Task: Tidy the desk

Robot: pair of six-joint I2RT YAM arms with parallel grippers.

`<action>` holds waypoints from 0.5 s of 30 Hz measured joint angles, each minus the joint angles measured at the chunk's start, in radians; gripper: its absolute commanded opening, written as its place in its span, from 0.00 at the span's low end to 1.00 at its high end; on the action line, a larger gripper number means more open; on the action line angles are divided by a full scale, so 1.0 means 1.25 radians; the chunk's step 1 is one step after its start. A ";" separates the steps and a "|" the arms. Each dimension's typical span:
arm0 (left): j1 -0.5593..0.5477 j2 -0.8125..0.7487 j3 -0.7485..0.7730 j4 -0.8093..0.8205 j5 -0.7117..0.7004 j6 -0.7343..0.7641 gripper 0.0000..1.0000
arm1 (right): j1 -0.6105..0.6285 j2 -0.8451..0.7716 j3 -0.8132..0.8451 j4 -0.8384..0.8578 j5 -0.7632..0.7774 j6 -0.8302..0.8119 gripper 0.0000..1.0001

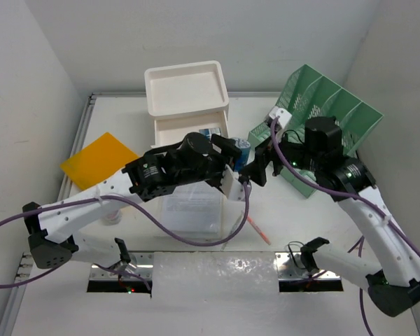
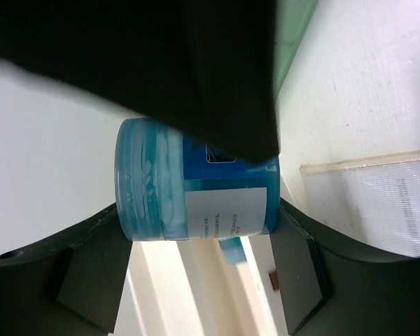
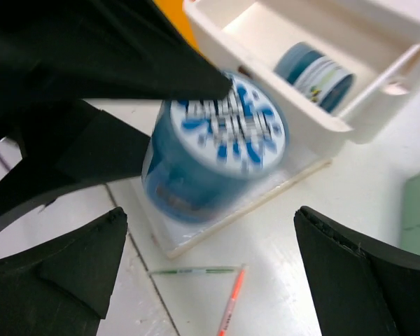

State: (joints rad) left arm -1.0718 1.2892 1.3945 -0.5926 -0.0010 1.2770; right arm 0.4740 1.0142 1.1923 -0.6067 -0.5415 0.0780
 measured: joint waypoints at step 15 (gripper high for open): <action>0.322 0.218 0.453 -0.273 -0.219 -0.701 0.00 | 0.000 -0.133 0.001 0.050 0.273 0.110 0.99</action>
State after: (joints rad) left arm -0.6697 1.5620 1.9602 -0.9337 -0.2741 0.4007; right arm 0.4740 0.8482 1.1934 -0.5442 -0.2001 0.2150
